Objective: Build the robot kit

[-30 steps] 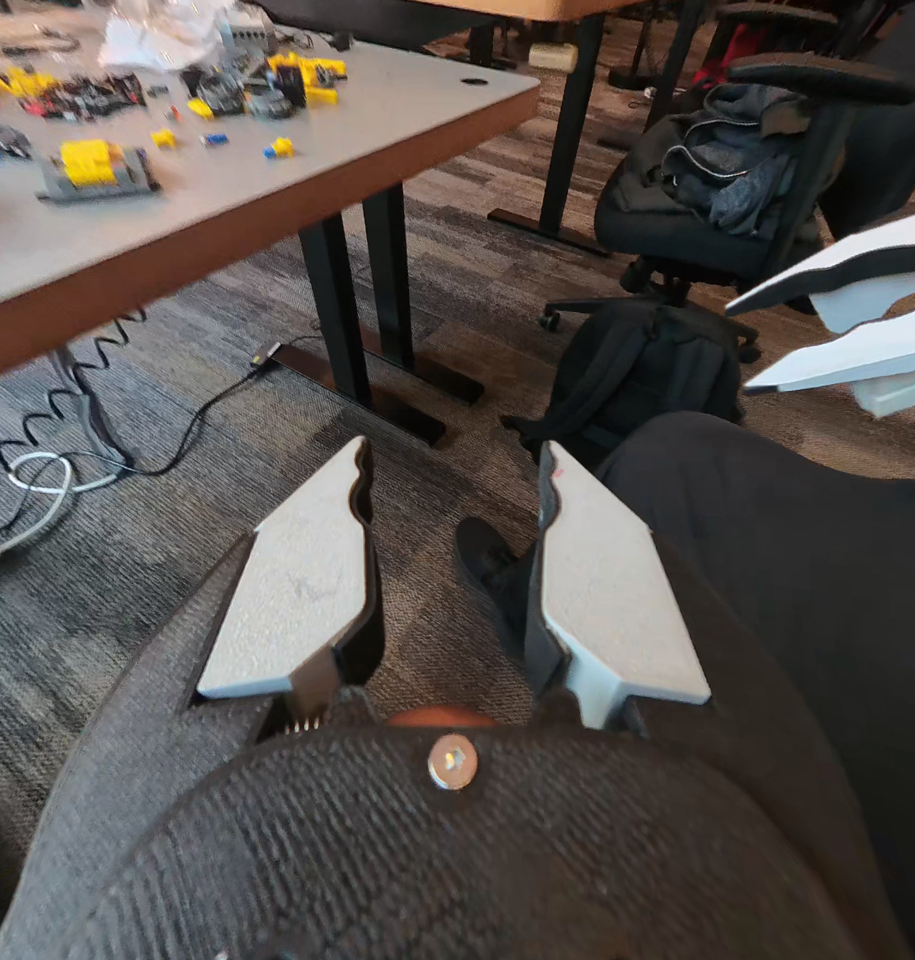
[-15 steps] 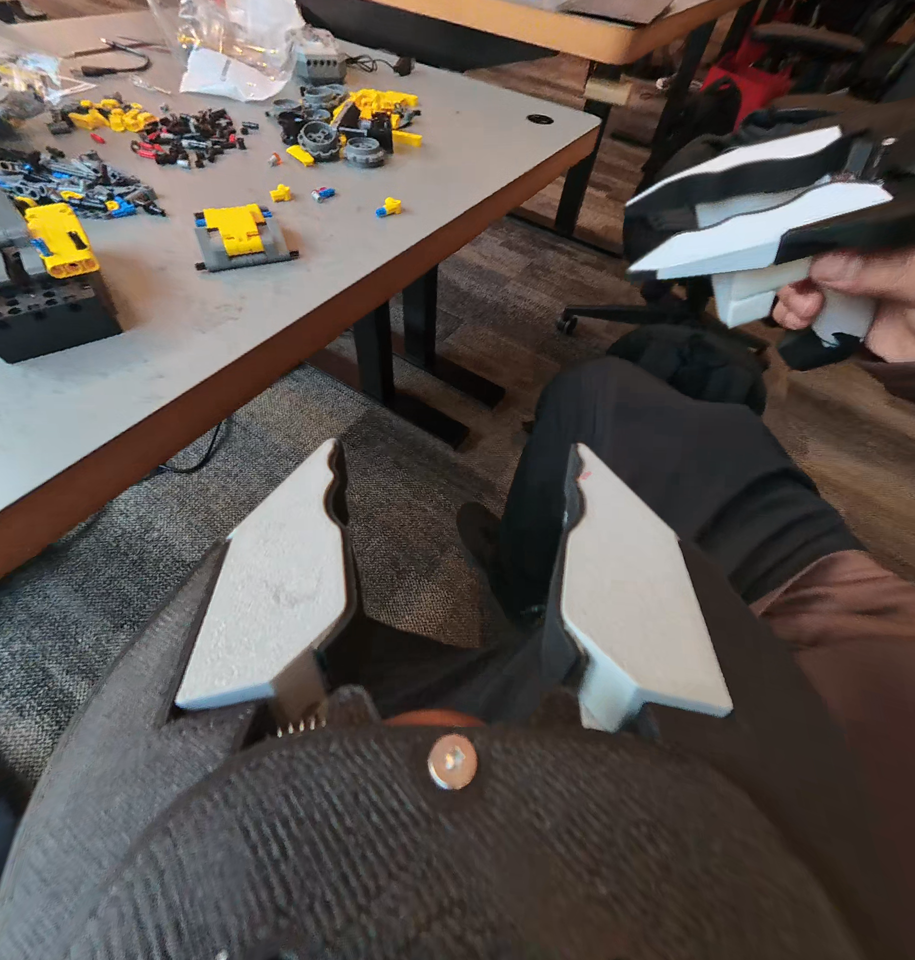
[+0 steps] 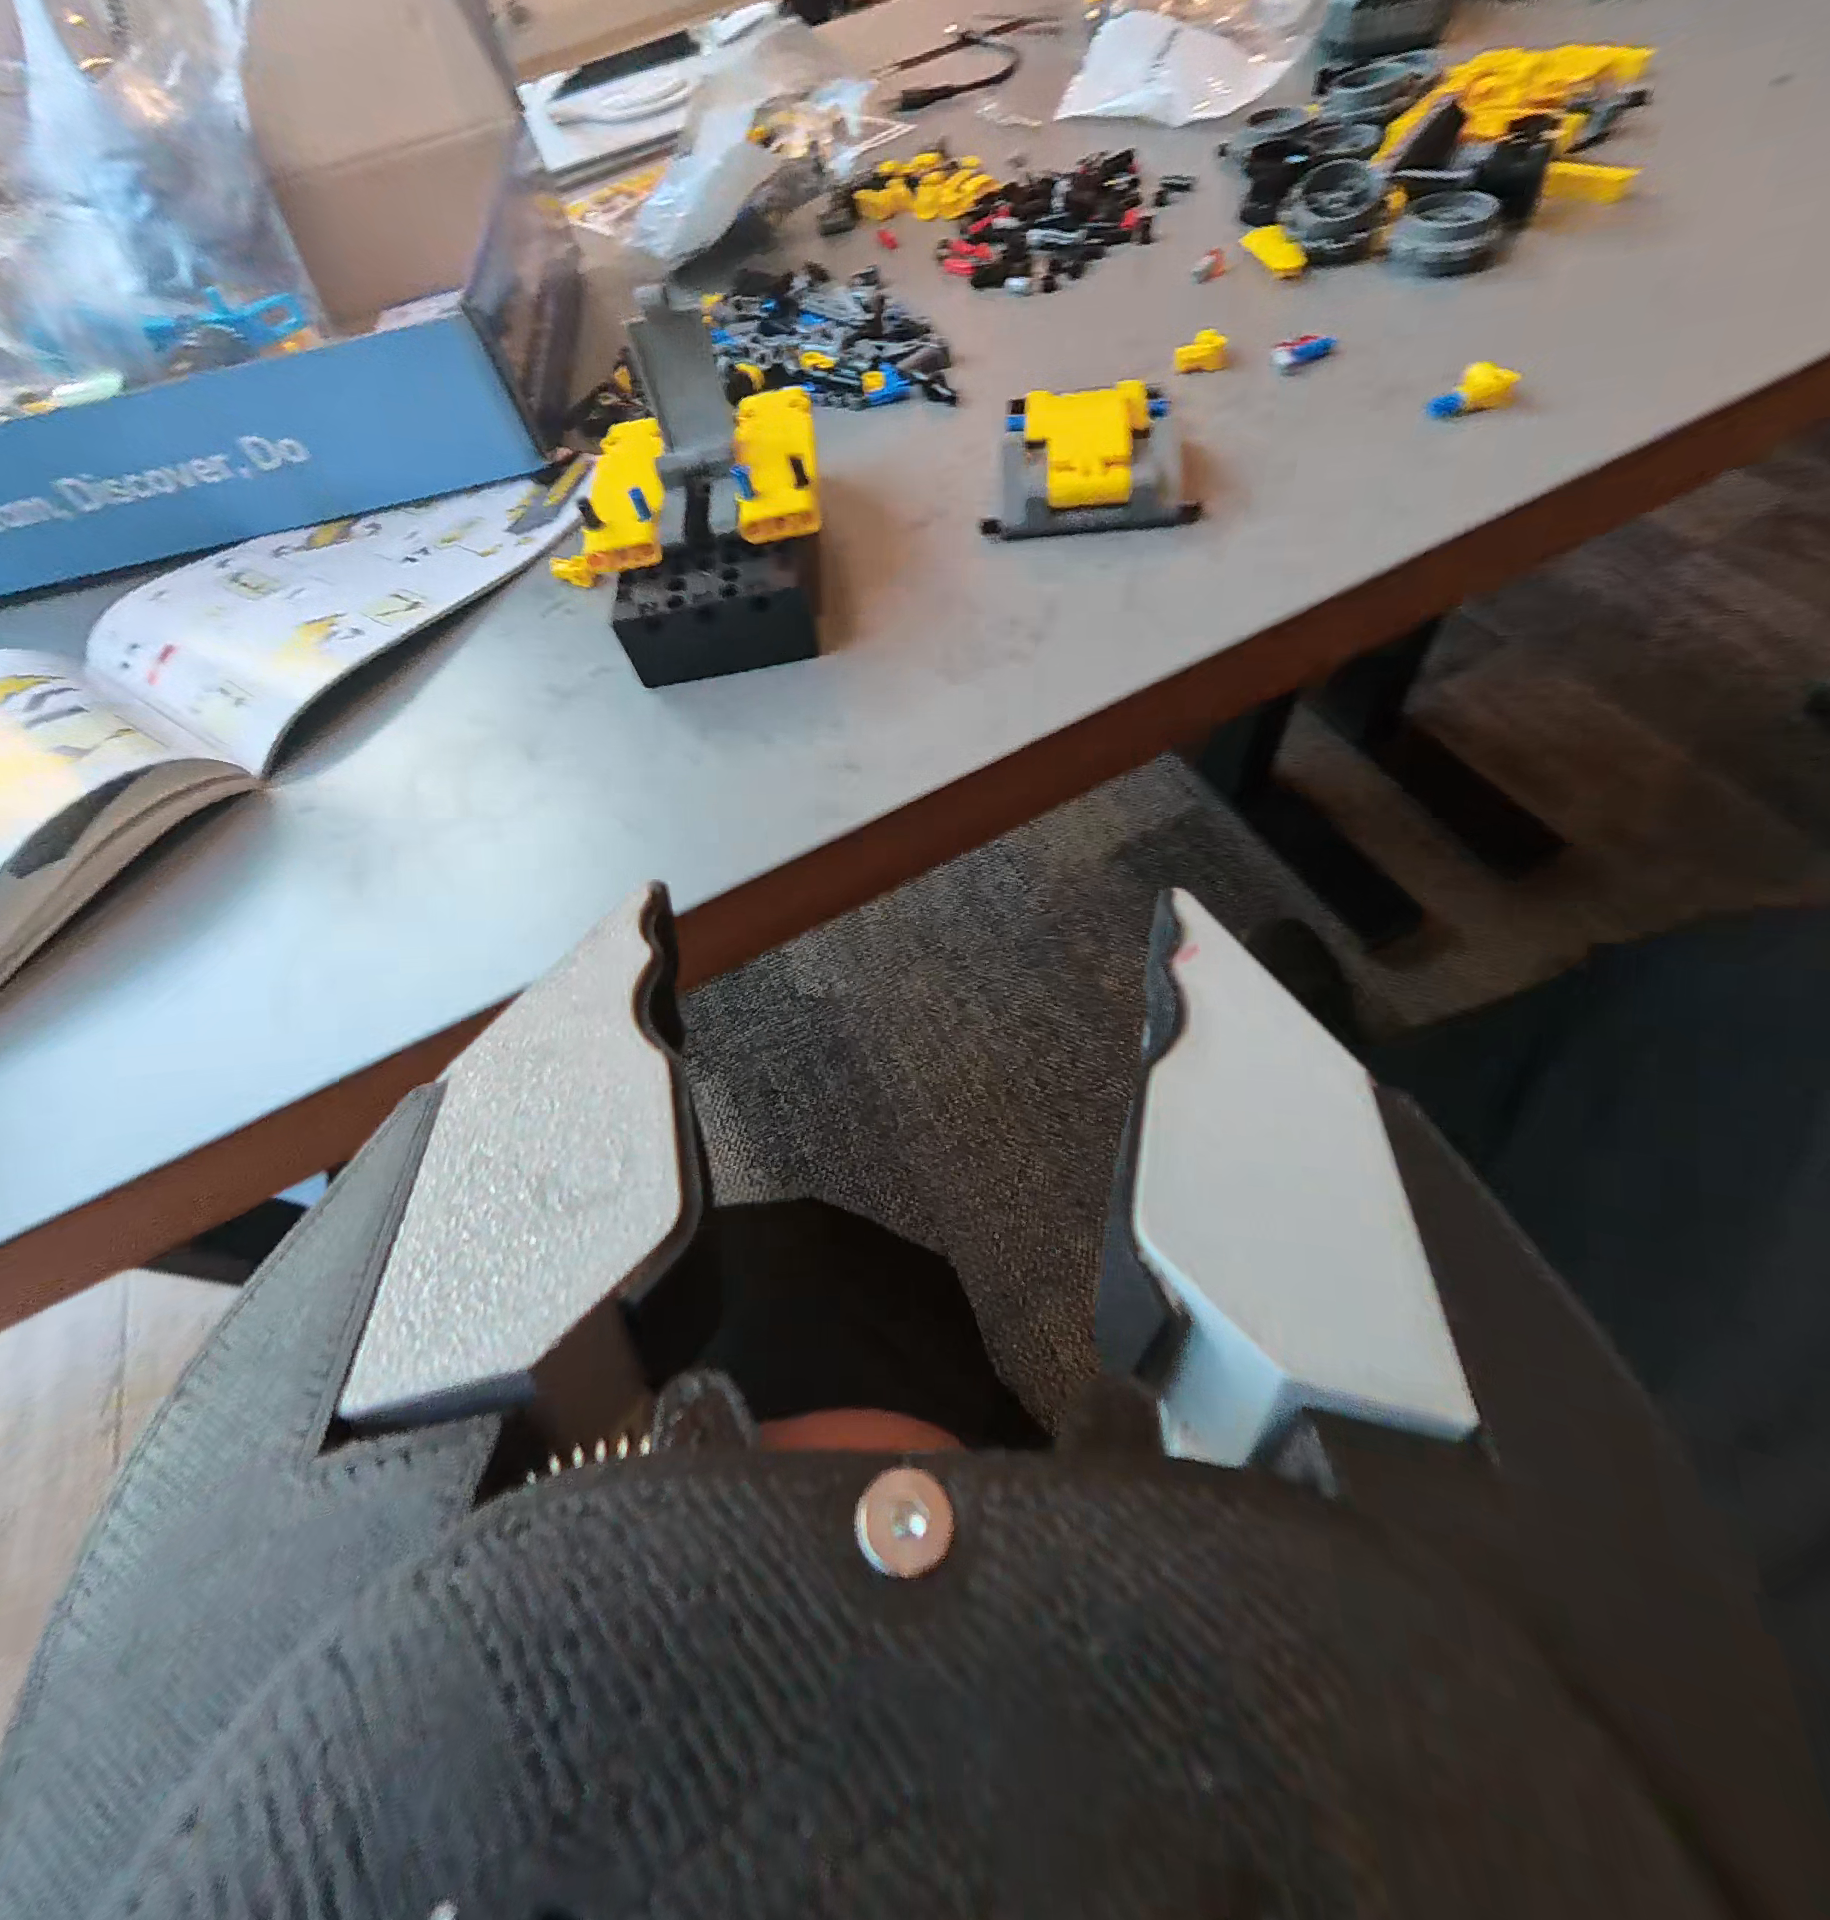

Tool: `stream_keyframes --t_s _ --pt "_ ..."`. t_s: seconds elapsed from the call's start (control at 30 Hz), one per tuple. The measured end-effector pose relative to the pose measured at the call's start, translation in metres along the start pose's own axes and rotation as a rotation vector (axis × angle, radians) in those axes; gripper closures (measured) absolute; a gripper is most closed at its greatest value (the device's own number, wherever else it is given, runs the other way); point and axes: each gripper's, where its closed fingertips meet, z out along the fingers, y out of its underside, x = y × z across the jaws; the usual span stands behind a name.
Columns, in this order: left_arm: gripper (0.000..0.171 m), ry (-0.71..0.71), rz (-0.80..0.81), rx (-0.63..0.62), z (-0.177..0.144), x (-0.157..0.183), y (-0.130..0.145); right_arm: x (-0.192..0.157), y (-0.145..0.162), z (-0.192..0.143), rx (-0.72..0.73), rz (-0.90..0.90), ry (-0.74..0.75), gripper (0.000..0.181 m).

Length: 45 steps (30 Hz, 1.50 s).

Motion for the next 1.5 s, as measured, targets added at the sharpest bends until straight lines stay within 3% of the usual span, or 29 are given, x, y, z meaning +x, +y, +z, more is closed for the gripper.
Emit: stream_keyframes --t_s 0.07,0.17,0.27,0.37,0.5,0.6,0.77,0.97,1.1,1.27,1.37,1.5 --pt "0.089 -0.012 -0.002 0.011 0.011 -0.008 -0.023 0.025 -0.02 0.012 0.007 -0.001 0.084 0.109" --pt "0.089 -0.025 0.014 0.154 0.026 -0.029 -0.087 0.055 -0.061 0.034 0.06 -0.005 0.139 0.099" --pt "0.091 -0.134 0.018 0.179 0.059 -0.06 -0.129 0.074 -0.097 0.065 0.114 -0.01 0.146 0.098" --pt "0.094 -0.206 -0.01 0.161 0.096 -0.079 -0.145 0.084 -0.119 0.099 0.116 -0.009 0.155 0.098" --pt "0.095 -0.321 0.07 0.161 0.132 -0.096 -0.16 0.081 -0.14 0.129 0.111 -0.004 0.118 0.093" --pt "0.096 -0.39 0.125 0.146 0.148 -0.109 -0.17 0.078 -0.157 0.139 0.13 -0.022 0.094 0.085" --pt "0.096 -0.392 0.131 0.18 0.158 -0.122 -0.187 0.082 -0.178 0.148 0.157 -0.04 0.087 0.081" --pt "0.095 -0.372 0.124 0.19 0.163 -0.14 -0.183 0.097 -0.172 0.156 0.121 -0.042 0.045 0.073" --pt "0.098 -0.148 0.154 0.164 0.157 -0.136 -0.145 0.117 -0.145 0.151 0.099 -0.013 -0.04 0.067" --pt "0.102 -0.001 0.096 0.099 0.134 -0.139 -0.088 0.138 -0.118 0.148 0.123 0.056 -0.143 0.083" --pt "0.102 -0.035 0.078 0.159 0.123 -0.146 -0.084 0.135 -0.135 0.144 0.249 -0.005 -0.192 0.103" --pt "0.101 -0.111 0.062 0.23 0.121 -0.161 -0.083 0.172 -0.157 0.155 0.343 -0.091 -0.053 0.111"
